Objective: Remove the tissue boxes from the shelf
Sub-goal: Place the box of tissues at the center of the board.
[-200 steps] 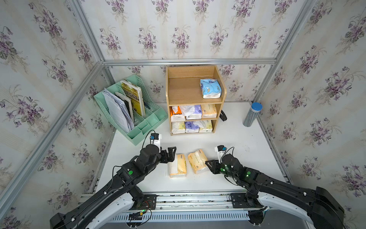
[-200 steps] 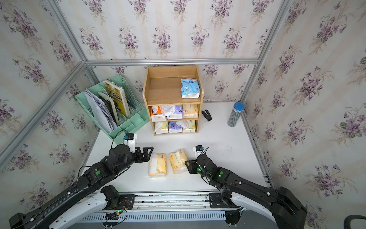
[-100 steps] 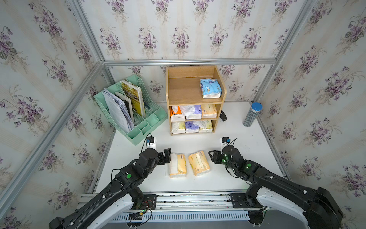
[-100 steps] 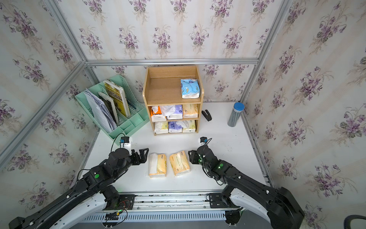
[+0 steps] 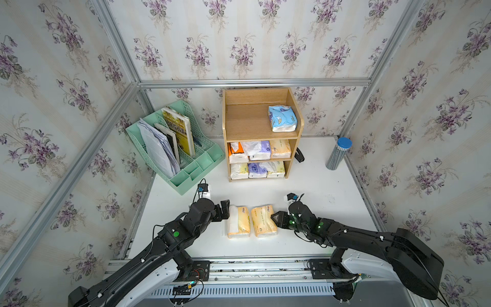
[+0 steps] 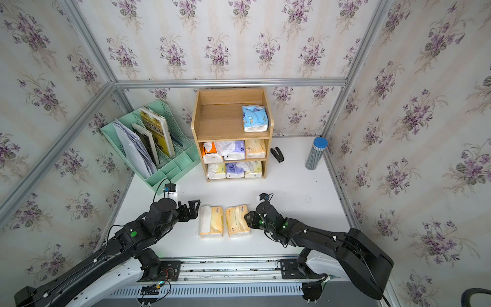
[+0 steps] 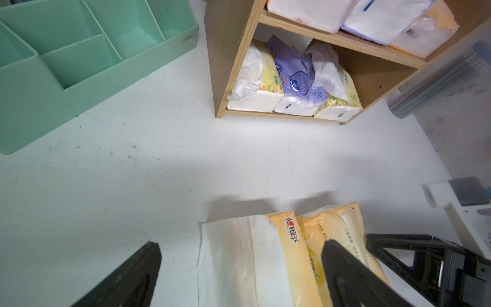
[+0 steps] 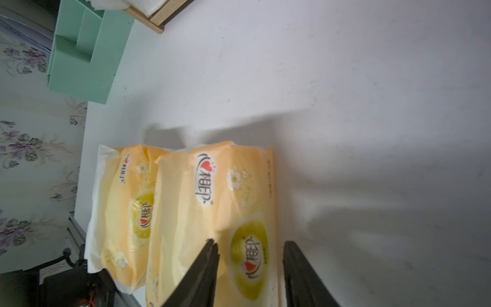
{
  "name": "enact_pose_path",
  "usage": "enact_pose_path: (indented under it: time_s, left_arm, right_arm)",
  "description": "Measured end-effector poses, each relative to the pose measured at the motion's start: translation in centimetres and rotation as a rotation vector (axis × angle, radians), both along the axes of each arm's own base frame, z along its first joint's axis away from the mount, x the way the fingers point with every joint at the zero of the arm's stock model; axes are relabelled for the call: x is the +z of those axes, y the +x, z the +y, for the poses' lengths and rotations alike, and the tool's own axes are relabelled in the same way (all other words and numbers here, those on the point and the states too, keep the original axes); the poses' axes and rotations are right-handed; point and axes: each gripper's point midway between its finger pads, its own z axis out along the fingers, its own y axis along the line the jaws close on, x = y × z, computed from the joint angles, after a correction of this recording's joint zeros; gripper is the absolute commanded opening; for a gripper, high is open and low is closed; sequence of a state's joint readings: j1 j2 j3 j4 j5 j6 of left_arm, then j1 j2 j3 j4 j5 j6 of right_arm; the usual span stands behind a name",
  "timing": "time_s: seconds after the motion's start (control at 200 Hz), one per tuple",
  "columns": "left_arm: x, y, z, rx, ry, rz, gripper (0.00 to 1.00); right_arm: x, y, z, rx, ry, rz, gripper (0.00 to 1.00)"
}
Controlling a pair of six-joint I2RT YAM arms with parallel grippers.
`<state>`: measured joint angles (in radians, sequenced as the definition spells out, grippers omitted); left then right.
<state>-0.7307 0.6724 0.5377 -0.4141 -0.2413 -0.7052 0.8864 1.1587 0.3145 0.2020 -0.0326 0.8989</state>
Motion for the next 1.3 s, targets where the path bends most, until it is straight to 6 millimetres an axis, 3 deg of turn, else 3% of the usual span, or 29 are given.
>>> enact_pose_path:
  time_s: [0.14, 0.385, 0.58, 0.685, 0.819, 1.034, 1.199, 1.299]
  left_arm:
    - [-0.1, -0.1, -0.3, -0.011, -0.003, 0.009, 0.99]
    - [0.3, 0.0, -0.8, -0.033, -0.012, 0.01, 0.99]
    - [1.1, 0.2, -1.1, -0.046, -0.012, 0.005, 0.99]
    - [0.6, 0.0, -1.3, -0.056, -0.004, 0.024, 0.99]
    - [0.9, 0.1, -1.6, -0.07, 0.005, 0.032, 0.99]
    - [1.9, 0.2, -1.9, -0.082, -0.006, 0.018, 0.99]
    - [4.2, 0.4, -2.3, -0.095, -0.018, 0.004, 0.99]
    - [6.5, 0.8, -2.7, -0.106, -0.02, -0.018, 0.99]
  right_arm:
    - [0.6, -0.6, 1.4, -0.009, 0.054, 0.006, 0.48]
    - [2.8, 0.8, 2.2, -0.051, 0.091, -0.044, 0.52]
    - [1.4, 0.6, 2.4, -0.026, 0.049, -0.023, 0.52]
    - [0.6, 0.3, 3.7, 0.018, 0.033, 0.005, 0.51]
    - [1.4, 0.3, 5.5, 0.06, 0.045, -0.004, 0.53]
    - [6.2, 2.0, 5.2, 0.01, 0.044, -0.118, 0.59]
    - [12.0, 3.2, 3.2, -0.042, 0.021, -0.253, 0.64]
    - [16.6, 4.2, 1.7, -0.074, 0.044, -0.344, 0.67]
